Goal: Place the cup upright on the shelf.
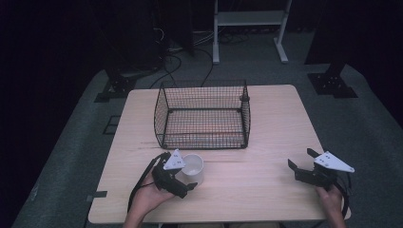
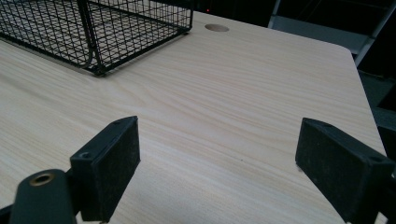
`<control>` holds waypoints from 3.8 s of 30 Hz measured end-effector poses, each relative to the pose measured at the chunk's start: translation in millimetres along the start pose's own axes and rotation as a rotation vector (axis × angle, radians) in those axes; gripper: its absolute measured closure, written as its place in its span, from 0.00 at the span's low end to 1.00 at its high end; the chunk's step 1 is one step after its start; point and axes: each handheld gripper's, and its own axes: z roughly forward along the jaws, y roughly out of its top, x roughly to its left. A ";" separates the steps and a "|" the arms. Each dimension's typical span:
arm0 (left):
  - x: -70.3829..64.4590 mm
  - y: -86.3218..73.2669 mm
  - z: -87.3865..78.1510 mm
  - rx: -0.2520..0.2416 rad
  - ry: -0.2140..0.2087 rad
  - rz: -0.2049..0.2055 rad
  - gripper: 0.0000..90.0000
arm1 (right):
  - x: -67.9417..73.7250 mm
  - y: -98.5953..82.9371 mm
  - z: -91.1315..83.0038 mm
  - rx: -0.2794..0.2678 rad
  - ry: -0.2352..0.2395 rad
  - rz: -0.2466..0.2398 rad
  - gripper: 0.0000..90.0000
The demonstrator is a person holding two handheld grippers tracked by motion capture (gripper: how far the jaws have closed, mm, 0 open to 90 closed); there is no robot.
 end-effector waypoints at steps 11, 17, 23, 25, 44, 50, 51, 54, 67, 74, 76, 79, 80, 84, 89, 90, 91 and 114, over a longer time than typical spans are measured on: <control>3.8 10.9 10.1 0.052 -0.007 0.014 0.06 | -0.1 0.0 0.0 0.001 0.001 0.000 0.15; 6.7 12.3 12.7 0.052 -0.036 0.009 0.18 | 0.0 0.0 0.0 0.000 0.001 0.000 0.15; 9.9 13.5 11.5 0.055 -0.057 -0.008 0.23 | 0.2 0.0 0.0 0.000 0.001 -0.001 0.15; 8.8 14.2 11.6 0.056 -0.063 -0.006 0.23 | 0.2 0.0 0.0 0.000 0.002 -0.001 0.15; 6.5 40.0 -17.4 -0.067 -0.085 0.017 0.23 | 0.4 0.2 0.4 -0.001 0.005 0.001 0.15; 10.2 44.3 -21.8 -0.073 -0.084 0.019 0.23 | -0.1 0.2 0.4 -0.002 0.008 0.005 0.15; 12.6 44.8 -22.7 -0.077 -0.097 0.021 0.23 | 0.0 0.2 0.3 -0.003 0.006 0.004 0.15; 14.6 45.7 -24.2 -0.078 -0.096 0.019 0.23 | -0.2 0.2 0.3 -0.002 0.007 0.006 0.15; 21.1 61.8 -26.7 -0.064 -0.105 0.054 0.23 | -0.6 0.2 0.4 -0.005 0.010 0.009 0.15; 27.4 74.3 -32.1 -0.064 -0.113 0.071 0.23 | -1.1 0.1 0.4 -0.006 0.009 0.012 0.15; 30.0 77.8 -34.3 -0.064 -0.112 0.076 0.23 | -1.3 0.2 0.4 -0.007 0.009 0.013 0.15; 33.4 83.8 -38.6 -0.062 -0.107 0.089 0.23 | -1.4 0.1 0.4 -0.007 0.008 0.015 0.15; 34.2 85.7 -39.9 -0.065 -0.108 0.091 0.23 | -1.4 0.1 0.3 -0.007 0.008 0.015 0.15; 38.2 92.2 -43.4 -0.062 -0.107 0.098 0.23 | -1.6 0.1 0.2 -0.006 0.009 0.021 0.15; 40.9 96.6 -46.2 -0.071 -0.100 0.115 0.23 | -1.9 0.1 0.1 -0.006 0.009 0.024 0.15; 41.1 97.2 -46.1 -0.071 -0.096 0.115 0.23 | -2.0 0.1 0.2 -0.006 0.010 0.024 0.15; 41.9 97.8 -46.3 -0.070 -0.095 0.119 0.23 | -2.0 0.1 0.2 -0.007 0.009 0.026 0.15; 73.0 146.5 -43.8 -0.030 -0.106 0.155 0.24 | -2.8 0.1 0.0 -0.010 0.010 0.032 0.15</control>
